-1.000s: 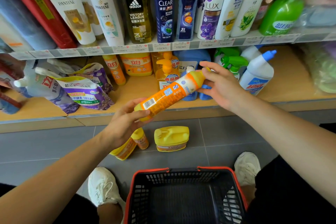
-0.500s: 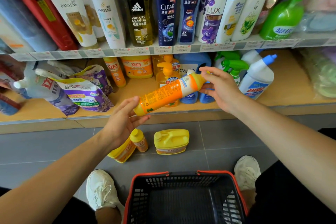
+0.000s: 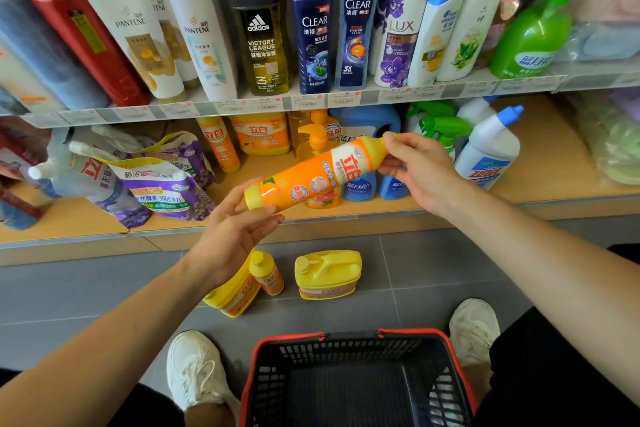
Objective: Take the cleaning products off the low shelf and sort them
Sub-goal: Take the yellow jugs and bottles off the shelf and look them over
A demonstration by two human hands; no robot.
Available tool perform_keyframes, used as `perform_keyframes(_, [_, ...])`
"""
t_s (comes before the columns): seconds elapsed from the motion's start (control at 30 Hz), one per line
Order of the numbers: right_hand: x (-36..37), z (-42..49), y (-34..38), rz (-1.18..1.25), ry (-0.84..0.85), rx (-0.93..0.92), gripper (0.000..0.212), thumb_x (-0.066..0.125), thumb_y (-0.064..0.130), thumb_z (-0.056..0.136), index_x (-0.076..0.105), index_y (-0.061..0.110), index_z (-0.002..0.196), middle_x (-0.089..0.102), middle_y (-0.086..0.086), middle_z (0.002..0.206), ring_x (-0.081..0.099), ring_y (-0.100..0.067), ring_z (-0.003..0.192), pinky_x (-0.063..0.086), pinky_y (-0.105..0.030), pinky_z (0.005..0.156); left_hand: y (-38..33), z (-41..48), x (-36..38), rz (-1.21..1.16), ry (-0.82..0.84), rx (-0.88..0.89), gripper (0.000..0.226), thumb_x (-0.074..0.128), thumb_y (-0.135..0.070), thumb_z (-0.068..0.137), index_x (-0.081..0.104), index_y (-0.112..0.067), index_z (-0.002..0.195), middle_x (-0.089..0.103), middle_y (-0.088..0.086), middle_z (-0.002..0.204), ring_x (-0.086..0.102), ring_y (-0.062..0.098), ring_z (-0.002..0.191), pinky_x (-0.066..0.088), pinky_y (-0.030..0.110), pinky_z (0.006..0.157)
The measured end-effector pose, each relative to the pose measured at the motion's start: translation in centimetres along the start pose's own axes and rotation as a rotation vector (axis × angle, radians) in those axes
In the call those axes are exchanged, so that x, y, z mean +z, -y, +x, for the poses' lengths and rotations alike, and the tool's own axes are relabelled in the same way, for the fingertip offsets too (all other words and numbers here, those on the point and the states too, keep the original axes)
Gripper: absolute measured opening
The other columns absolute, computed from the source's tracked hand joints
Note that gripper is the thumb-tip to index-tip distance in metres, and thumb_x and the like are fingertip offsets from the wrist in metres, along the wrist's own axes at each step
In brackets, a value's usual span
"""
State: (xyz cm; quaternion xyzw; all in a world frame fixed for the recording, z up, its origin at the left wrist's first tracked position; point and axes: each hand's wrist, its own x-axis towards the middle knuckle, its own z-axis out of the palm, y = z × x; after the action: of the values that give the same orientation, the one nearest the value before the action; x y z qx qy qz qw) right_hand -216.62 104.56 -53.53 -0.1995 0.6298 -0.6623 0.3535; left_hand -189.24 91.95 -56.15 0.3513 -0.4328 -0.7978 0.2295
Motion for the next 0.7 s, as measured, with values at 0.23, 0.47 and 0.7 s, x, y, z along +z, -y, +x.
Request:
perform_keyframes(0.23, [-0.15,-0.17,0.37,-0.007,0.042,-0.041,0.018,0.063,0.009,0.096,0.072,0.019,0.108,0.066,-0.003,0.103,0.063,-0.017,0.087,0.056,-0.027,0.068,0.24,0.17,0.05,0.05,-0.058,-0.08,0.056,0.074,-0.048,0.077,0.061,-0.015,0.12,0.076,0.018,0.102,0.076,0.027,0.09,0.061,0.026,0.067])
perform_keyframes(0.47, [-0.35,0.12,-0.22,-0.077,-0.058,-0.06,0.008,0.066,0.012,0.096,0.073,0.016,0.097,0.064,-0.008,0.105,0.061,-0.016,0.085,0.054,-0.025,0.067,-0.03,0.06,0.11,0.021,0.01,-0.01,0.046,0.079,-0.024,0.076,0.07,-0.027,0.121,0.067,0.009,0.122,0.072,0.034,0.105,0.061,0.029,0.076])
perform_keyframes(0.7, [-0.21,0.16,-0.46,-0.223,-0.098,0.012,0.017,0.071,0.034,0.093,0.071,0.018,0.097,0.064,-0.008,0.09,0.06,-0.013,0.056,0.055,-0.024,0.057,-0.13,-0.24,0.44,0.08,-0.002,0.082,0.046,0.076,-0.022,0.074,0.065,-0.014,0.118,0.074,0.011,0.114,0.074,0.025,0.099,0.059,0.024,0.076])
